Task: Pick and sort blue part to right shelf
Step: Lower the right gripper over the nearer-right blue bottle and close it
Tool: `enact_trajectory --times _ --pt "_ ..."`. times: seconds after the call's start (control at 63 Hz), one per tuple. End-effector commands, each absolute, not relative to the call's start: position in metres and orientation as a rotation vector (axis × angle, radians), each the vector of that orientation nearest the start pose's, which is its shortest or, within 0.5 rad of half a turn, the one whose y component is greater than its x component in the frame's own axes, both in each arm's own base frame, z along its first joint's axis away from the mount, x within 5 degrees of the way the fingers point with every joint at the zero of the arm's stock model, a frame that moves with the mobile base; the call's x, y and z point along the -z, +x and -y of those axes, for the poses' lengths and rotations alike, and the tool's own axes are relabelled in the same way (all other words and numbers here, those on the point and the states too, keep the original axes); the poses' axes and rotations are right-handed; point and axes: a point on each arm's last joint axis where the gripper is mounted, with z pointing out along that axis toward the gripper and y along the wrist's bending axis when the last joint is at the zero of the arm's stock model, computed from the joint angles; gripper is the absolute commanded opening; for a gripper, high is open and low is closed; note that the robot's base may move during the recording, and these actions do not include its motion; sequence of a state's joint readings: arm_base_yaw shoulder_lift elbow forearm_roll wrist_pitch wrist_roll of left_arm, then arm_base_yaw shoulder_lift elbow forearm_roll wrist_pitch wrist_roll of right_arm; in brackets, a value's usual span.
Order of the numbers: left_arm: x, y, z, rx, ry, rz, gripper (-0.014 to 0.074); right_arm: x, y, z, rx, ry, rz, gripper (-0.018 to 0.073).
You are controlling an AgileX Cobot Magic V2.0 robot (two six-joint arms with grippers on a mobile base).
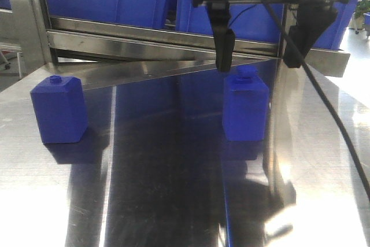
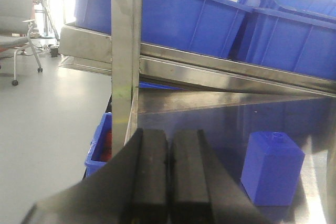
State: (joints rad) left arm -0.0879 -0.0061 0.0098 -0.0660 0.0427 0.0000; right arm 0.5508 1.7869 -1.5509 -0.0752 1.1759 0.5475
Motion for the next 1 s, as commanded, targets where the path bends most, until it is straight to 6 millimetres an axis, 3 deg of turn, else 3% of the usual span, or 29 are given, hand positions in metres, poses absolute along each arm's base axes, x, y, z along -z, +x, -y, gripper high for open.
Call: enact_trajectory --times 0.0,0.985 --pt "-0.208 0.055 0.005 0.143 0.008 -1.449 0.0123 -0.311 0.319 -0.188 -0.153 -0.025 -2.811 0.0627" --pt "-0.208 0.055 0.005 0.143 0.008 -1.449 0.0123 -0.264 0.332 -0.206 -0.152 0.012 -2.895 0.0627"
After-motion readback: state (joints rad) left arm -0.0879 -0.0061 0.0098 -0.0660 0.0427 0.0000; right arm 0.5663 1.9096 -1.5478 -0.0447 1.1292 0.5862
